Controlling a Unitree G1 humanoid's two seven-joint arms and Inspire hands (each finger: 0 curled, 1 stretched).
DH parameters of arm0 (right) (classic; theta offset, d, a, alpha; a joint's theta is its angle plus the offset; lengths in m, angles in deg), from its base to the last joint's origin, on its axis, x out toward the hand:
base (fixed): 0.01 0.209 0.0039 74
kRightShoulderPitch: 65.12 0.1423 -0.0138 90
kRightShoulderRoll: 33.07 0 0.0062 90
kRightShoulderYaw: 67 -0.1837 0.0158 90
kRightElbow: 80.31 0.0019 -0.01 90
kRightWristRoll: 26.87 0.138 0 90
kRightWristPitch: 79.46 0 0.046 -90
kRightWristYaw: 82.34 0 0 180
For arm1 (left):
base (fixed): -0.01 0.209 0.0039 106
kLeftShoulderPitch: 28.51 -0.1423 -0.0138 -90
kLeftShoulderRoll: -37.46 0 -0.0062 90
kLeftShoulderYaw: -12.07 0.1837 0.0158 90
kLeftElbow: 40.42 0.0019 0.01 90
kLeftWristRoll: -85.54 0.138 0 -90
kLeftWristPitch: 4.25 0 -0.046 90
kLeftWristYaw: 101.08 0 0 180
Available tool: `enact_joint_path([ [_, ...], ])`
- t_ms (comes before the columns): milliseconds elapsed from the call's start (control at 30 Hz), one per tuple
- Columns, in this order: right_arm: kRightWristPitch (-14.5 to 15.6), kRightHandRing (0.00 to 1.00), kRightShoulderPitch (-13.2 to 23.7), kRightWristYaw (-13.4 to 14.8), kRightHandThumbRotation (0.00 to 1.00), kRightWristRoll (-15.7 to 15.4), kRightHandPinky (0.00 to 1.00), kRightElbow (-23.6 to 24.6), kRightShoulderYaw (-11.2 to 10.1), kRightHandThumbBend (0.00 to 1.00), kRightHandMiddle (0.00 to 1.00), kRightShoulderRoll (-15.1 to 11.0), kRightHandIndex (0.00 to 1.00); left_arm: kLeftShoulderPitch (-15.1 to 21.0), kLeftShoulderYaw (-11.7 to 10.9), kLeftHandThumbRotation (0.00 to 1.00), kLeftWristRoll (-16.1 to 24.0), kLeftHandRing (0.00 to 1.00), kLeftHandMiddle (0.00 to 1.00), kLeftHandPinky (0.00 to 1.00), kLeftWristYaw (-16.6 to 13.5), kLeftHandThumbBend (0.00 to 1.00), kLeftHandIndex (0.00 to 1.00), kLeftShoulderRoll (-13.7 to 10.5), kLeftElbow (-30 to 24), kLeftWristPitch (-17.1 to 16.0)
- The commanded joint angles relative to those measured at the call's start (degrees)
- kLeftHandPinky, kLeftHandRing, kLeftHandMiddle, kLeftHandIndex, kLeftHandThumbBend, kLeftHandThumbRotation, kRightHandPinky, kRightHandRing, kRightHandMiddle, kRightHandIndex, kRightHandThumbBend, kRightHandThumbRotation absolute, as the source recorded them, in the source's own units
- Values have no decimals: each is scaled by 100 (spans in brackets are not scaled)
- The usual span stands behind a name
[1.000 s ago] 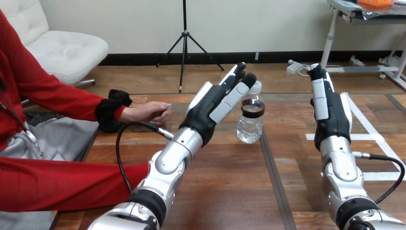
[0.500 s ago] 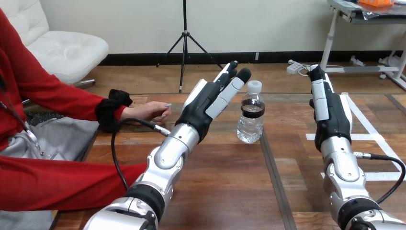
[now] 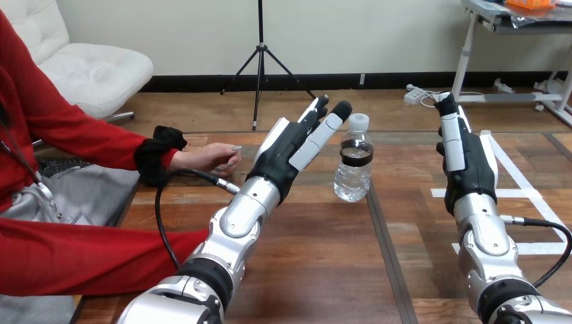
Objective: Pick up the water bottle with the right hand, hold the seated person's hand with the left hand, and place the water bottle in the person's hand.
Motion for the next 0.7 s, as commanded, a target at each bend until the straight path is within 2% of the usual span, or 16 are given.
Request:
enact_joint_path([
  [0, 92, 100, 185, -10, 100, 13, 100, 154, -7, 96, 100, -64, 100, 556, -31, 100, -4, 100, 100, 100, -46, 96, 100, -12, 3, 153],
  [500, 285, 100, 270, -93, 100, 88, 100, 162, -39, 94, 100, 49, 100, 644, -102, 100, -44, 100, 100, 100, 15, 90, 100, 110, 43, 655],
  [667, 343, 100, 288, -94, 100, -40, 100, 163, 91, 92, 100, 48, 100, 647, -149, 100, -82, 100, 100, 100, 111, 90, 100, 142, 58, 777],
])
